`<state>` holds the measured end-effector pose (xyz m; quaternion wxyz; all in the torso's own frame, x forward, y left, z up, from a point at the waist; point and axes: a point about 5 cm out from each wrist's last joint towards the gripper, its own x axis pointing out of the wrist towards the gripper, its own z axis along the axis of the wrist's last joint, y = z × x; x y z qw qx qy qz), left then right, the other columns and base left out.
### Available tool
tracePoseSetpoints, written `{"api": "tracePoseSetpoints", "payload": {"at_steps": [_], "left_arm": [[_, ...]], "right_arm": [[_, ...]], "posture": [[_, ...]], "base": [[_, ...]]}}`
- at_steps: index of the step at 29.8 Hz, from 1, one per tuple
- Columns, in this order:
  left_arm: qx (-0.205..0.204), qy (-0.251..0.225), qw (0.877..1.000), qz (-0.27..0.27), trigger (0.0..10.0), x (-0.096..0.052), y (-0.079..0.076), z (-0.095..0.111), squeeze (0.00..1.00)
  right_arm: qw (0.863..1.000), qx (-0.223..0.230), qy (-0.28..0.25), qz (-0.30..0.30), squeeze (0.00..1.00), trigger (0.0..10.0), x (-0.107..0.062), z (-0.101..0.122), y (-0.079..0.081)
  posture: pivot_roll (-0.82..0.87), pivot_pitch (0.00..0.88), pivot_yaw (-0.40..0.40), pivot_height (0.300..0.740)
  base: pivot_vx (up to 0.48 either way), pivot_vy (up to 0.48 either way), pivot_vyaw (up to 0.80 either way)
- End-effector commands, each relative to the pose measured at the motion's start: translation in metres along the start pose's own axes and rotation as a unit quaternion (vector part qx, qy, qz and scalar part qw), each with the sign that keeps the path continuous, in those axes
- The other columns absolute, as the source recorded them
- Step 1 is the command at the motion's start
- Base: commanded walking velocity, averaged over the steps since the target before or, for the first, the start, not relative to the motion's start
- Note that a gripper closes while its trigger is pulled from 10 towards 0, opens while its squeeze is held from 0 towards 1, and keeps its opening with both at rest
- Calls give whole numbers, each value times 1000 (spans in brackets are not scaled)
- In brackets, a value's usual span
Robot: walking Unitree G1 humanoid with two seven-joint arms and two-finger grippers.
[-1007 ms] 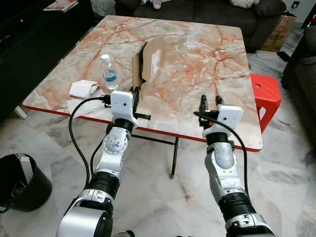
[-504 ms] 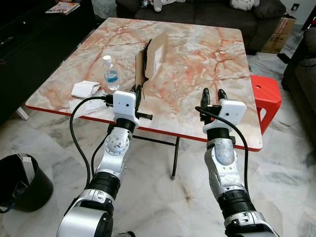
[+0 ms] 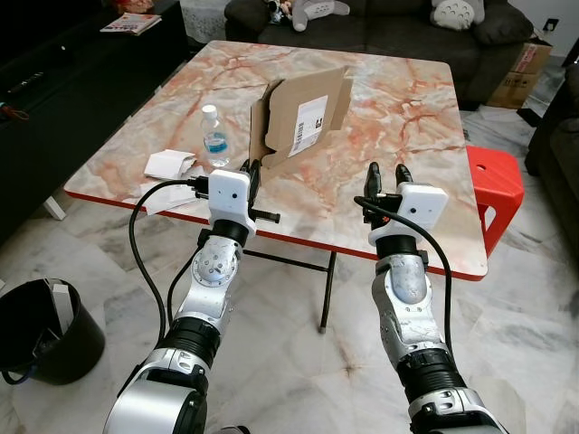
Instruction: Picking trash to rubbish bin
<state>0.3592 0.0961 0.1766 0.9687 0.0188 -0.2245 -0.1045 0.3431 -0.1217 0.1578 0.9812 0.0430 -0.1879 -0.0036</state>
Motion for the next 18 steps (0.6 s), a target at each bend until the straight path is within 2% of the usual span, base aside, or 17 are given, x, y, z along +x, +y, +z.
{"api": "tracePoseSetpoints", "payload": {"at_steps": [1,18], "left_arm": [[8,-1,1000,-5,10000,-3,-2,-2,0],[2,4,1000,-8,10000,-5,-4,-4,0]], "right_arm": [[1000,0,-11,0,0,10000,0,4,0],[1000,-1,-7,2,0,10000,-1,3,-1]], "posture": [[120,30,-3,740],[120,34,-5,740]], "base": [[0,0,0],[0,0,0]]}}
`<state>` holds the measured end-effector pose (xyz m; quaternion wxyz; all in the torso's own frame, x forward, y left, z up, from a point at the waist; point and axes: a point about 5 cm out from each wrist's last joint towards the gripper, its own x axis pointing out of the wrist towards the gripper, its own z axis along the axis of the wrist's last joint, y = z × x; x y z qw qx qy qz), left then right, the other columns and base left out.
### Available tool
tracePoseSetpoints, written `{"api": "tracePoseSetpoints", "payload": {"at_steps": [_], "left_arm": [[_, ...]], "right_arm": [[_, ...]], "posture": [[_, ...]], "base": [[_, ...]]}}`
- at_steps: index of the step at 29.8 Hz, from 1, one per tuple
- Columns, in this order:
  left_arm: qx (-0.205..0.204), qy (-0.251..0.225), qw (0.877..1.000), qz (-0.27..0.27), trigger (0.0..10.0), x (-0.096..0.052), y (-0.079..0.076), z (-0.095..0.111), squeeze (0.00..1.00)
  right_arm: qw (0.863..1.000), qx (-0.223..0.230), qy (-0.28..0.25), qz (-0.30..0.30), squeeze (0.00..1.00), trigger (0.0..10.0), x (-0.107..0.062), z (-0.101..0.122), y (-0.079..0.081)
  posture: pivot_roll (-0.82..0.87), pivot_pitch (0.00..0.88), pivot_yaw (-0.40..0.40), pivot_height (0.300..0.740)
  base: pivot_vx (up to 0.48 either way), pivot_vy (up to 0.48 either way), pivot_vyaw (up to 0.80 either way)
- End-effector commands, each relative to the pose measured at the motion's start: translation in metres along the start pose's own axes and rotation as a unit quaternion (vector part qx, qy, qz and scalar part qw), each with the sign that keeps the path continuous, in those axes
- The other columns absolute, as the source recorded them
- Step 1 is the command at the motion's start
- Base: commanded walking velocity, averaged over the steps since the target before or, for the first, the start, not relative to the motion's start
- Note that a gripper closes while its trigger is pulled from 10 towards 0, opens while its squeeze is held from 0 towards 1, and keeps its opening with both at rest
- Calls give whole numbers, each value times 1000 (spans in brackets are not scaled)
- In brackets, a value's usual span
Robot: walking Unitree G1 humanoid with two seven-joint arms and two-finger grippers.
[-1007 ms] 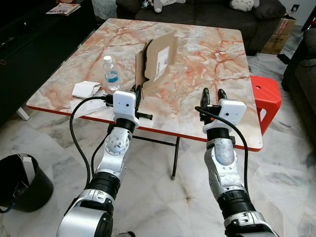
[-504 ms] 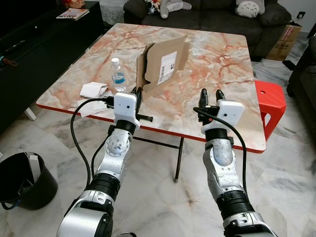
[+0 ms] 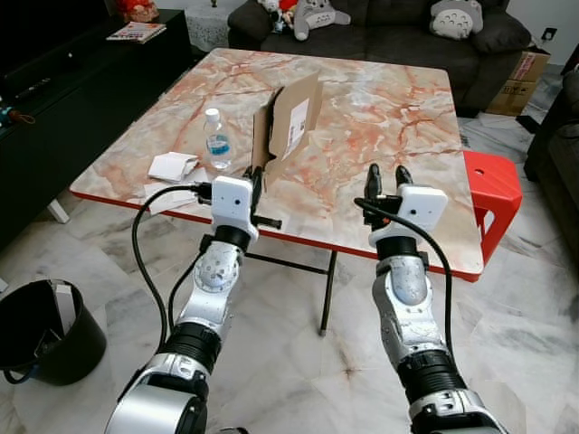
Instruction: Picking trash to rubbish bin
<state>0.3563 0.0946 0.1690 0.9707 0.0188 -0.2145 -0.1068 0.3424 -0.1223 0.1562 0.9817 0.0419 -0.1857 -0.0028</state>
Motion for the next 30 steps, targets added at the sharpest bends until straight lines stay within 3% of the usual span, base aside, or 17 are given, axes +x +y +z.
{"api": "tracePoseSetpoints", "payload": {"at_steps": [1,30], "left_arm": [[3,-6,1000,-6,10000,1,-2,2,0],[6,-4,1000,1,10000,2,2,3,0]], "right_arm": [[1000,0,-9,1,0,10000,0,4,0],[1000,-3,-12,-7,0,10000,1,7,-4]], "posture": [[120,34,-5,740],[116,91,-2,740]], "base": [[0,0,0],[0,0,0]]}}
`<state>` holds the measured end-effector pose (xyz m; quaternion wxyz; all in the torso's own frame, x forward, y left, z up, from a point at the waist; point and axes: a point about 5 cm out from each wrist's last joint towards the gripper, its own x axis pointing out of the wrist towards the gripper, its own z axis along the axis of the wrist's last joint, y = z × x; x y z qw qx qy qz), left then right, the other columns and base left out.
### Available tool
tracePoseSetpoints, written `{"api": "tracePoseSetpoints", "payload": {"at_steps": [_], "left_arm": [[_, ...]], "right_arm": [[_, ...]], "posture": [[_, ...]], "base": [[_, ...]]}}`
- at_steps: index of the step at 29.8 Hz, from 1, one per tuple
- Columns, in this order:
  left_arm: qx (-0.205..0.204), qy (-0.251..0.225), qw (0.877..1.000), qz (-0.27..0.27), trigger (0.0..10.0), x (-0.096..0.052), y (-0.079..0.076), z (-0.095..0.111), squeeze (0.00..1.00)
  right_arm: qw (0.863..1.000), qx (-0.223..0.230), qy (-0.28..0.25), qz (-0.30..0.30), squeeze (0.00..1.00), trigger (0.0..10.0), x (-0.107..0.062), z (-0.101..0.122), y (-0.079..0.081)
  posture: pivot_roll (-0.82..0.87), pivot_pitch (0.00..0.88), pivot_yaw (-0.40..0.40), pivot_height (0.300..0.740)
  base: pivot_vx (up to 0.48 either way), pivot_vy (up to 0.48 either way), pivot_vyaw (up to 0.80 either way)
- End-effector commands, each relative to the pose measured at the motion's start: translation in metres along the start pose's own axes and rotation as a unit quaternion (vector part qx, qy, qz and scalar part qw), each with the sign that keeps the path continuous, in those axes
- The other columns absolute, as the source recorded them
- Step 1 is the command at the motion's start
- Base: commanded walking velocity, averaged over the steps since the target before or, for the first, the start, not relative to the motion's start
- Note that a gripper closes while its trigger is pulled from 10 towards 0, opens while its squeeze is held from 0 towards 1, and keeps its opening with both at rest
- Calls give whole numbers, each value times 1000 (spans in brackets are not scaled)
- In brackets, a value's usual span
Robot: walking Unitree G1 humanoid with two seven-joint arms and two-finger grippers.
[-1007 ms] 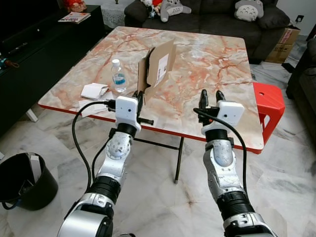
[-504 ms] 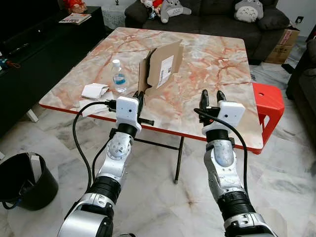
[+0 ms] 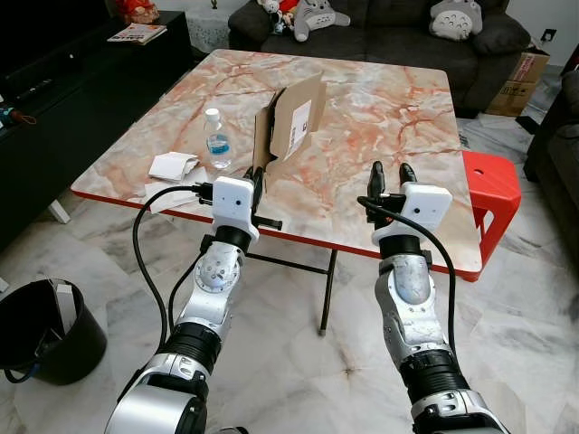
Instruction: Picking trash to rubbish bin
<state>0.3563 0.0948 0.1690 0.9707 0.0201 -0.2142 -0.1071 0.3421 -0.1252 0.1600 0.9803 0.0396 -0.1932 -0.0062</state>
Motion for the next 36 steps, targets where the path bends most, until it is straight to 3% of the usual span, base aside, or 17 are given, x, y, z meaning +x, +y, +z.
{"api": "tracePoseSetpoints", "payload": {"at_steps": [1,36], "left_arm": [[5,-5,1000,2,10000,2,2,3,0],[4,-7,1000,4,10000,3,3,4,0]], "right_arm": [[1000,1,-4,-5,0,10000,0,3,-1],[1000,1,1,-5,0,10000,-1,1,-1]], "posture": [[116,92,-3,740],[120,100,-4,740]], "base": [[0,0,0],[-263,0,0]]}}
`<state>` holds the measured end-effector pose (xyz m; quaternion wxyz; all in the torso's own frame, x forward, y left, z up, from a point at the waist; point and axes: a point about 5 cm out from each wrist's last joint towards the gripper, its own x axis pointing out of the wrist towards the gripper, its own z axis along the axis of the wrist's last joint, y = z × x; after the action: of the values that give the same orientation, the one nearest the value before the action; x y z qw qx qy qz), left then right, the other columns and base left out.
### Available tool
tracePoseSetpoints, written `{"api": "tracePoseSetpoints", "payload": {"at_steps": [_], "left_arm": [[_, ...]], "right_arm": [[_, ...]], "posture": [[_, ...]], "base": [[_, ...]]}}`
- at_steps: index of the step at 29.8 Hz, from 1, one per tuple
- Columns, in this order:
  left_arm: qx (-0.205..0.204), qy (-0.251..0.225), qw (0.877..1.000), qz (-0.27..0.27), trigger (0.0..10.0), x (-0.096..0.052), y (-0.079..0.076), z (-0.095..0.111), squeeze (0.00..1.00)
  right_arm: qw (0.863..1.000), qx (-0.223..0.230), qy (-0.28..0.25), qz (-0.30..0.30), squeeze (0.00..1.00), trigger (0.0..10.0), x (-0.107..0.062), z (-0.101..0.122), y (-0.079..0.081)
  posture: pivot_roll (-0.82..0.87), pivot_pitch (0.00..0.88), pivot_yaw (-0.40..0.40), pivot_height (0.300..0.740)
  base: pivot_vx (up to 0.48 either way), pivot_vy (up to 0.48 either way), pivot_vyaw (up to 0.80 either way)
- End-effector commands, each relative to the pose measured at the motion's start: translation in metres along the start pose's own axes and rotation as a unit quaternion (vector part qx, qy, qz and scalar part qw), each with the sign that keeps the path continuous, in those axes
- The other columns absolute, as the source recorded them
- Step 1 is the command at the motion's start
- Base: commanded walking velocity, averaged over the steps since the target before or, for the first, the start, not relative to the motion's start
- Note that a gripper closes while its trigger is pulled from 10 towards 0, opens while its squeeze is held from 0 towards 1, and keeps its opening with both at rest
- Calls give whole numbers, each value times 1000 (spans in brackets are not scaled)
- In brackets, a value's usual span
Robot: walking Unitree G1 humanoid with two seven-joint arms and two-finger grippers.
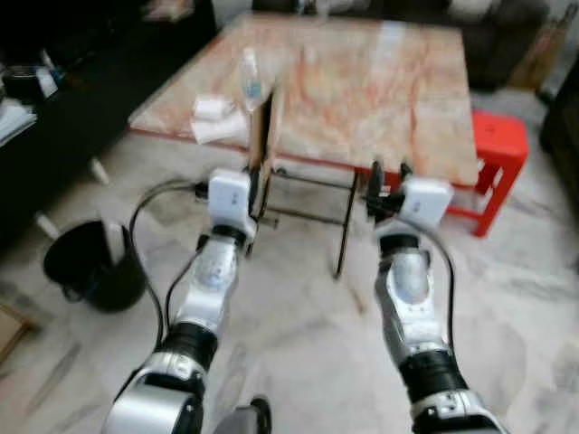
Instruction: Picking trash to rubbish bin
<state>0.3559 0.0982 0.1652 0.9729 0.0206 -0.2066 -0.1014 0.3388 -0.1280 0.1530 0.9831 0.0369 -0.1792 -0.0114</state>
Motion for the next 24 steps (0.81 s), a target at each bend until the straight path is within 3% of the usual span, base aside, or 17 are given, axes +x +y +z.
{"api": "tracePoseSetpoints", "payload": {"at_steps": [1,7,11,12,14,15,16,18,19,22,23,24], "left_arm": [[3,-15,1000,-2,10000,5,0,7,0],[0,0,1000,-3,10000,4,2,3,0],[8,33,999,-22,10000,-2,6,-9,0],[-3,83,996,-30,10000,-8,10,-24,0],[0,109,994,-27,10000,-15,17,-34,0],[9,151,988,-33,10000,-24,22,-47,0],[9,151,988,-33,10000,-24,22,-47,0],[21,253,966,-51,10000,-53,34,-76,0],[21,253,966,-51,10000,-53,34,-76,0],[25,316,947,-47,10000,-77,42,-94,0],[22,337,940,-45,10000,-85,43,-100,0],[21,379,925,-33,10000,-101,48,-110,0]], "right_arm": [[1000,4,-11,0,0,10000,4,6,2],[1000,1,5,3,0,10000,2,0,0],[1000,-2,30,9,0,10000,-1,-9,-4],[998,-17,64,9,0,10000,-5,-22,-9],[996,-24,85,13,0,10000,-9,-31,-12],[991,-25,128,12,0,10000,-18,-47,-20],[991,-25,128,12,0,10000,-18,-47,-20],[980,-20,197,4,0,10000,-36,-71,-34],[980,-20,197,4,0,10000,-36,-71,-34],[962,-28,270,-2,0,10000,-60,-95,-46],[955,-32,295,-2,0,10000,-69,-102,-49],[940,-25,339,-9,0,10000,-85,-114,-54]], "posture": [[119,103,-3,740],[121,103,-3,740],[121,107,-5,740],[124,107,-4,740],[126,107,-4,740],[128,108,-6,740],[128,108,-6,740],[128,109,-8,740],[128,109,-8,740],[129,109,-12,740],[132,108,-13,740],[132,108,-13,740]], "base": [[-270,0,0],[-45,0,0],[0,0,0],[0,0,0],[0,0,0],[0,0,0],[0,0,0],[0,0,0],[0,0,0],[0,0,0],[0,0,0],[0,0,0]]}}
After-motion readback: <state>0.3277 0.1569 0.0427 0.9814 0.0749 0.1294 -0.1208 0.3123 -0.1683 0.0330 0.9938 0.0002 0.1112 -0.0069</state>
